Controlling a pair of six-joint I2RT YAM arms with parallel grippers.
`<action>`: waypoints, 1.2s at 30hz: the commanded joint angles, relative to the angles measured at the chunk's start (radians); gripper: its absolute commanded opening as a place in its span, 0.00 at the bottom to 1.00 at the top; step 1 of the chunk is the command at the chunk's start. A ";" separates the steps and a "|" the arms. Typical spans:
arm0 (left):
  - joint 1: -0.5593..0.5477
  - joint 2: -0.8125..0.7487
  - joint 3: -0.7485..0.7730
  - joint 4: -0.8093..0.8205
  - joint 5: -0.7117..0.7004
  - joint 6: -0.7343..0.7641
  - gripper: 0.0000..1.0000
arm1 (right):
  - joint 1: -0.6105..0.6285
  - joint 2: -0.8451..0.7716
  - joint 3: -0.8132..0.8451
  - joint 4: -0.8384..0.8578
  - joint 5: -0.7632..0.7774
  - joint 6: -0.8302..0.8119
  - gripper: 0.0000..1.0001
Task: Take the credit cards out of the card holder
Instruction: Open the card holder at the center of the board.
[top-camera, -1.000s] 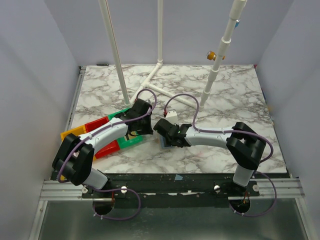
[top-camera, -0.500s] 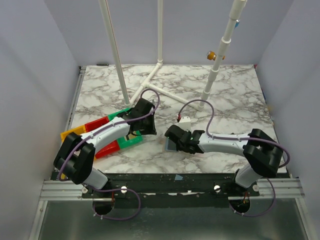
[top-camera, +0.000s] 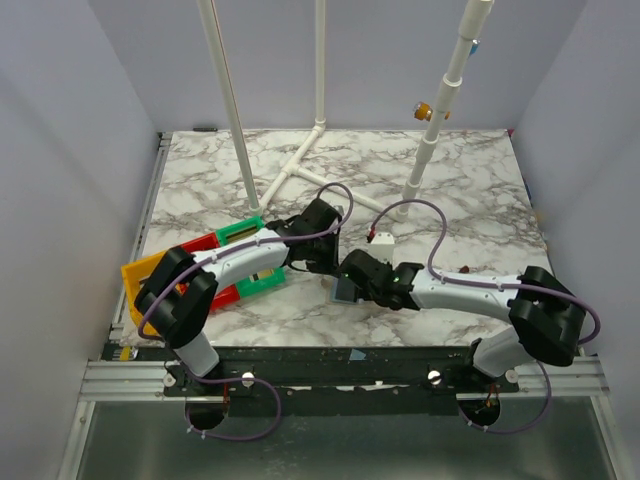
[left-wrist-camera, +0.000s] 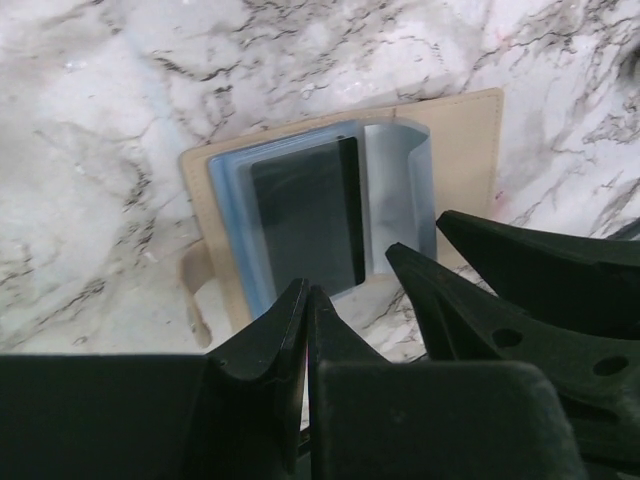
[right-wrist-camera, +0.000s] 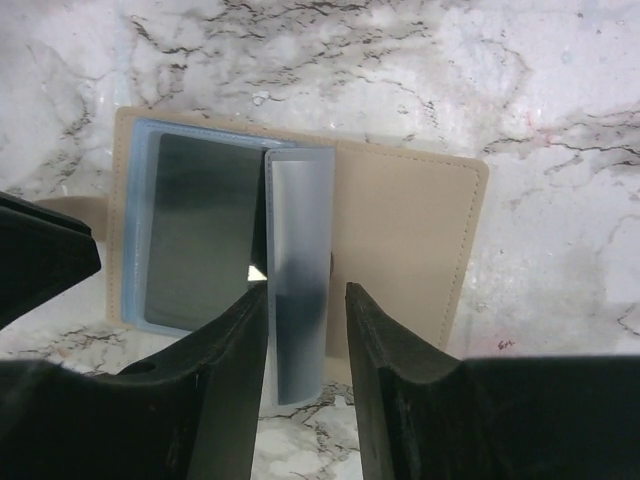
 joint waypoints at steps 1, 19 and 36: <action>-0.017 0.067 0.068 0.021 0.064 -0.023 0.05 | -0.002 -0.019 -0.034 -0.055 0.059 0.057 0.38; -0.015 0.156 0.155 -0.006 0.040 -0.006 0.05 | -0.001 -0.202 0.023 -0.055 -0.005 0.013 0.34; 0.093 0.015 -0.066 0.060 0.024 0.006 0.05 | -0.011 0.092 0.115 0.060 -0.161 0.006 0.25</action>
